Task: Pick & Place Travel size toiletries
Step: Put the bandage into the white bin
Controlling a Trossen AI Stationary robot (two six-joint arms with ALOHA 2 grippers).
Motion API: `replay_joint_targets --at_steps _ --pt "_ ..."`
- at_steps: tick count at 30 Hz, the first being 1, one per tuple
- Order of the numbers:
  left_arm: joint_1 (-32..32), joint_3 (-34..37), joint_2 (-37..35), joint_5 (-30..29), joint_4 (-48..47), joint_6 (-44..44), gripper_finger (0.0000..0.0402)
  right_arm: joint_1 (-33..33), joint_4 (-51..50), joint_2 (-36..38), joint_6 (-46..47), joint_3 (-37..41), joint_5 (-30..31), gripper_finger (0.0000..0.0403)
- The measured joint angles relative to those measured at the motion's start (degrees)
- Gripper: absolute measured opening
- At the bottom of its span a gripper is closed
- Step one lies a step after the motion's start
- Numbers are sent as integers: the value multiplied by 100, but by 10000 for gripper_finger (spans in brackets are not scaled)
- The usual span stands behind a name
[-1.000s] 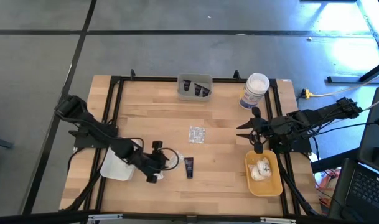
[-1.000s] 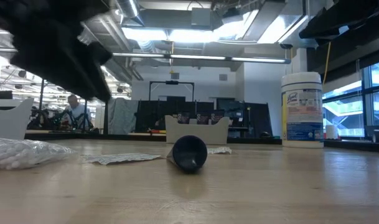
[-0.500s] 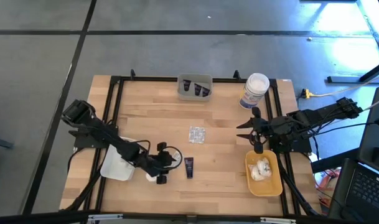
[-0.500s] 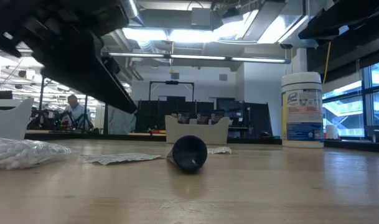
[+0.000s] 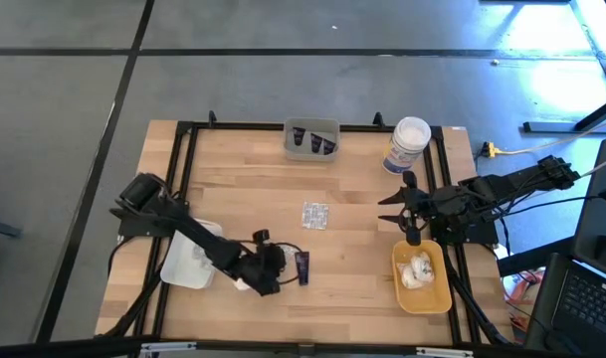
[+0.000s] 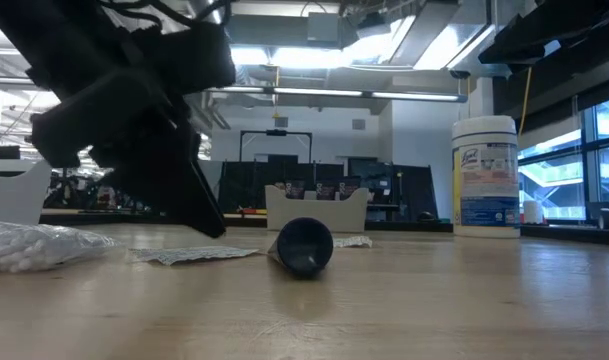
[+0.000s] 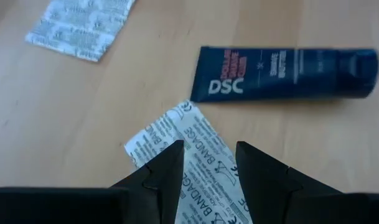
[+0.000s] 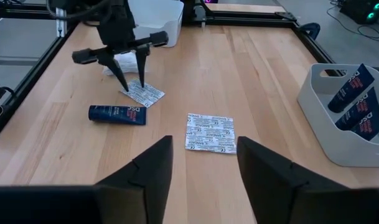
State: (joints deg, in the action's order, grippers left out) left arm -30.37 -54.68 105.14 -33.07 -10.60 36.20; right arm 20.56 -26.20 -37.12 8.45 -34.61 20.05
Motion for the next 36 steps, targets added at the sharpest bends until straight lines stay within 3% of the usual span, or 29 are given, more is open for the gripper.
replay_joint_targets --at_steps 6,13,21,36 --pt "-10 -140 188 219 3 113 143 0 0 0 0 0 0 189" --pt "87 -135 189 256 -492 840 143 0 0 0 0 0 0 196" --pt "90 -137 184 194 -622 888 137 0 0 2 0 0 0 198" --pt "90 -135 184 274 -635 611 4 0 0 0 1 0 0 166"
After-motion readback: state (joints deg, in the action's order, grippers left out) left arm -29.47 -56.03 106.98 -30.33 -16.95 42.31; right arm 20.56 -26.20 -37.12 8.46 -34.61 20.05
